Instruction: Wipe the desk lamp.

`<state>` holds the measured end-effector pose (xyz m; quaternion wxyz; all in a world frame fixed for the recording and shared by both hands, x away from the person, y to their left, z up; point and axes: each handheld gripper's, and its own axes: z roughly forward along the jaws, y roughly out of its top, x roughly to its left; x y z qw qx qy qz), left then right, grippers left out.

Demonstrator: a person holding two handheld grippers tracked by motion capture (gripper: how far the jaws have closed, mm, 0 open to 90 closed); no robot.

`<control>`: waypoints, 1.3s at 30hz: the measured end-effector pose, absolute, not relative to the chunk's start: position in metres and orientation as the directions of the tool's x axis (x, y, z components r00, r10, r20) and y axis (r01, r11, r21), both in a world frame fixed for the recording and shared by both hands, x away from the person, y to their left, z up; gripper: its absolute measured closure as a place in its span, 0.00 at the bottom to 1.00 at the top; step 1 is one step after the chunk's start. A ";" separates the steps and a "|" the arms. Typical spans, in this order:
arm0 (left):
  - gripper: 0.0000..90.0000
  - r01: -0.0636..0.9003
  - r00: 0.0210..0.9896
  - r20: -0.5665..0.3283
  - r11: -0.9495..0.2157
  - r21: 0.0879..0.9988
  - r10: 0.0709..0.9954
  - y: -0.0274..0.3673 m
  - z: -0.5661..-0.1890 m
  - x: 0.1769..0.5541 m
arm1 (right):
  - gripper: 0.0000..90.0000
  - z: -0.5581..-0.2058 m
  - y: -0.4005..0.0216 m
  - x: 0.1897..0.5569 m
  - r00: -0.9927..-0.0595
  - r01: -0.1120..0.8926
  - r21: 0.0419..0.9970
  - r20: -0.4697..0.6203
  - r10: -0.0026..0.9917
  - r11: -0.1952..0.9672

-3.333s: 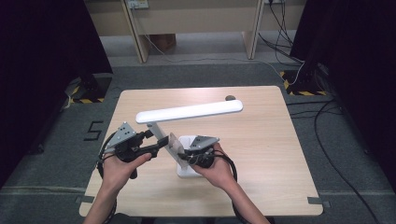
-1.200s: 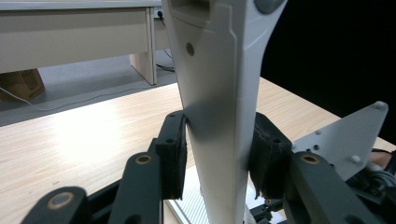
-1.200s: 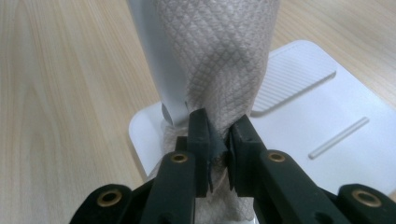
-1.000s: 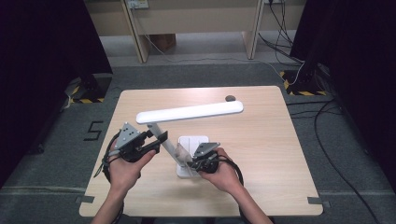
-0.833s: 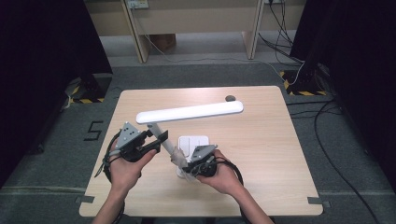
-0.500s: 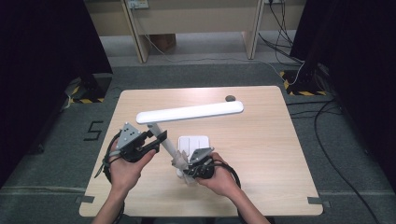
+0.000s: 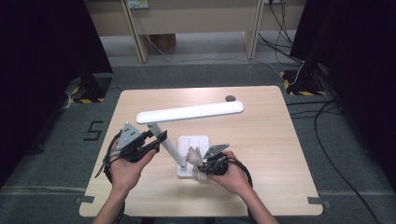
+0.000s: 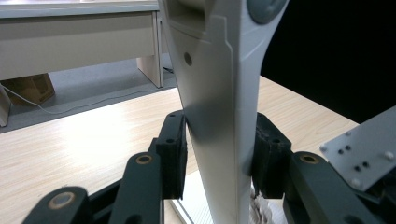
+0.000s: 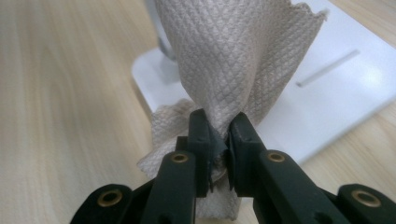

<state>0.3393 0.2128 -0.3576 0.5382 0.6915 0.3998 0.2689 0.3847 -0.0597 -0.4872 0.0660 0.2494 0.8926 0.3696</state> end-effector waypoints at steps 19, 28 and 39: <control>0.67 0.265 0.535 -0.069 -0.089 0.960 0.842 0.213 -0.358 0.339 | 0.90 -0.460 -0.064 0.400 -0.790 0.421 0.799 0.091 0.606 0.430; 0.67 0.265 0.537 -0.070 -0.090 0.960 0.841 0.213 -0.359 0.340 | 0.91 -0.488 -0.021 0.406 -0.801 0.440 0.751 0.081 0.593 0.492; 0.68 0.261 0.532 -0.068 -0.088 0.961 0.844 0.213 -0.359 0.339 | 0.91 -0.492 -0.025 0.403 -0.771 0.434 0.729 -0.002 0.636 0.529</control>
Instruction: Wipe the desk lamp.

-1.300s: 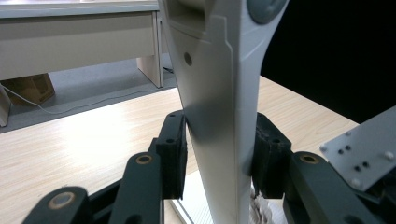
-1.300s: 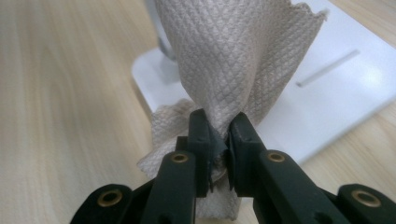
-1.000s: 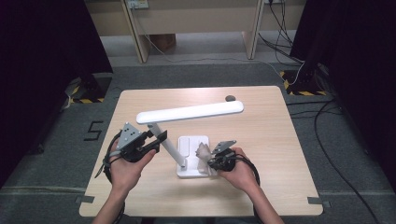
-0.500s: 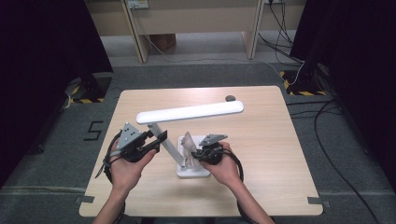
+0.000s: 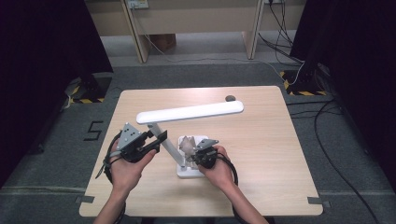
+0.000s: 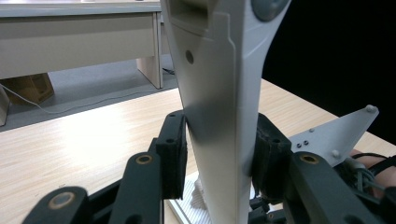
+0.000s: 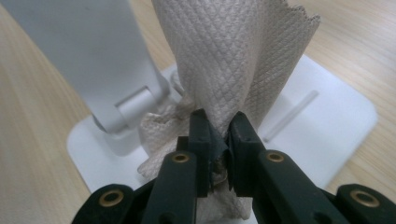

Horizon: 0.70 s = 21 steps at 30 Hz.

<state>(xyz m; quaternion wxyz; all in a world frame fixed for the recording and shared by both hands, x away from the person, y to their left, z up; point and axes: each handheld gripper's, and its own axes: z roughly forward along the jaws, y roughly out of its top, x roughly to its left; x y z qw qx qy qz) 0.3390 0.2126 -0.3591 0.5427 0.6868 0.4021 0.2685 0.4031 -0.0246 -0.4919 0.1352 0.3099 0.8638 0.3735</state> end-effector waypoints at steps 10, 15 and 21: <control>0.68 0.259 0.531 -0.069 -0.084 0.962 0.845 0.212 -0.360 0.339 | 0.92 -0.491 -0.056 0.410 -0.706 0.466 0.720 -0.047 0.706 0.514; 0.68 0.257 0.530 -0.071 -0.080 0.963 0.845 0.212 -0.360 0.339 | 0.91 -0.483 -0.059 0.412 -0.686 0.457 0.749 -0.046 0.726 0.480; 0.68 0.258 0.530 -0.074 -0.077 0.963 0.845 0.213 -0.361 0.339 | 0.91 -0.469 -0.034 0.418 -0.708 0.405 0.813 -0.011 0.706 0.419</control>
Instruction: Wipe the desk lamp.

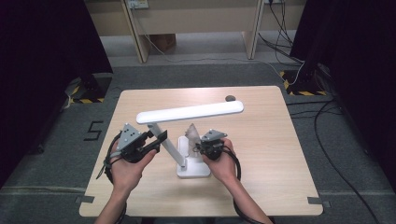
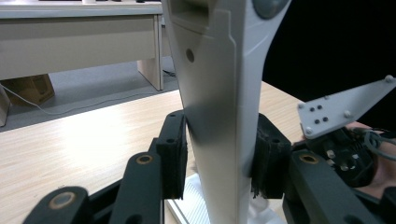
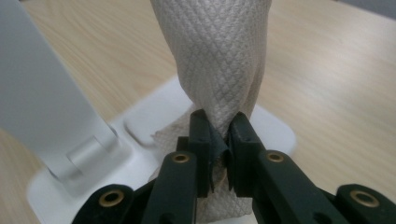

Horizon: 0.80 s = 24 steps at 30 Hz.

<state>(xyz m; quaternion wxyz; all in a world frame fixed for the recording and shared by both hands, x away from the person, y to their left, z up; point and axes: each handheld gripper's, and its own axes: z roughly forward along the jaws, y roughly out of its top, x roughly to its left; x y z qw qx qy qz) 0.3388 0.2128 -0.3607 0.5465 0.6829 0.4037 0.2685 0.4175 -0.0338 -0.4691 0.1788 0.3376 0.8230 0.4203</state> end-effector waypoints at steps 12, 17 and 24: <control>0.68 0.257 0.532 -0.079 -0.072 0.964 0.843 0.213 -0.361 0.339 | 0.91 -0.483 0.013 0.431 -0.771 0.391 0.791 0.001 0.637 0.471; 0.68 0.258 0.531 -0.081 -0.071 0.964 0.843 0.213 -0.362 0.339 | 0.91 -0.492 0.005 0.431 -0.755 0.400 0.787 -0.008 0.656 0.469; 0.68 0.260 0.527 -0.080 -0.071 0.963 0.846 0.212 -0.363 0.339 | 0.92 -0.493 0.001 0.430 -0.746 0.392 0.784 -0.034 0.665 0.481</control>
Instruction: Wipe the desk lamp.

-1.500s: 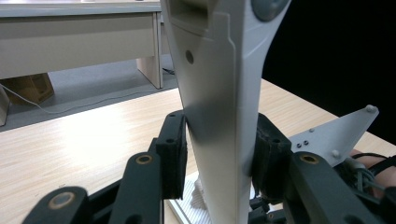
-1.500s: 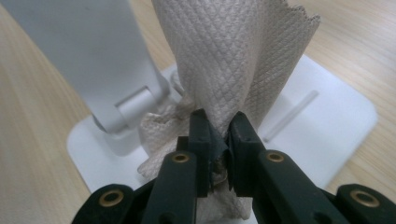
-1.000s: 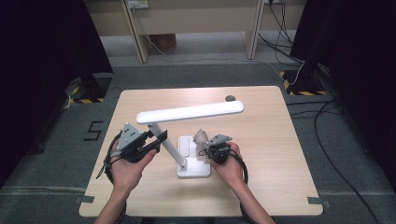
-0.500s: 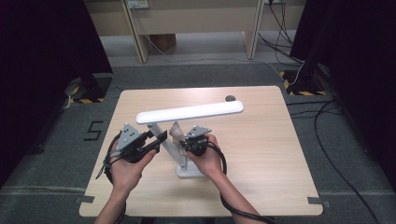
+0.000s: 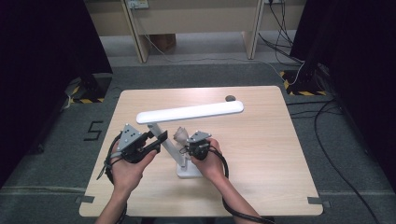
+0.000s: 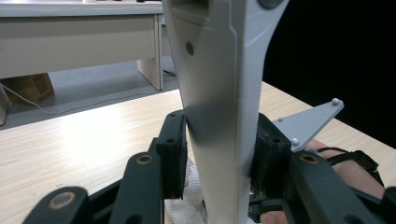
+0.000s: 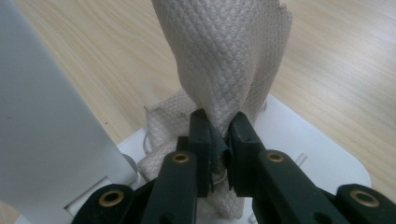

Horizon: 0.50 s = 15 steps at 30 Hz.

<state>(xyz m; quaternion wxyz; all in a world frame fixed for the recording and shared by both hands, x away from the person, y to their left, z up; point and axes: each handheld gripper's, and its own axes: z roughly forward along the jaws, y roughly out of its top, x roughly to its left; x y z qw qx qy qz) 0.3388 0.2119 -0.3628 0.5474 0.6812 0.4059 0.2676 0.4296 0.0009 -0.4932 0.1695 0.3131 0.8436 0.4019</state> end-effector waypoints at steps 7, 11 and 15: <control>0.68 0.261 0.528 -0.080 -0.072 0.963 0.845 0.212 -0.363 0.339 | 0.92 -0.496 -0.015 0.429 -0.708 0.423 0.773 -0.044 0.705 0.473; 0.68 0.261 0.527 -0.079 -0.072 0.963 0.846 0.211 -0.363 0.339 | 0.91 -0.495 -0.025 0.431 -0.695 0.419 0.771 -0.069 0.716 0.480; 0.68 0.264 0.526 -0.082 -0.071 0.962 0.847 0.212 -0.363 0.339 | 0.91 -0.495 -0.035 0.433 -0.682 0.424 0.771 -0.074 0.727 0.476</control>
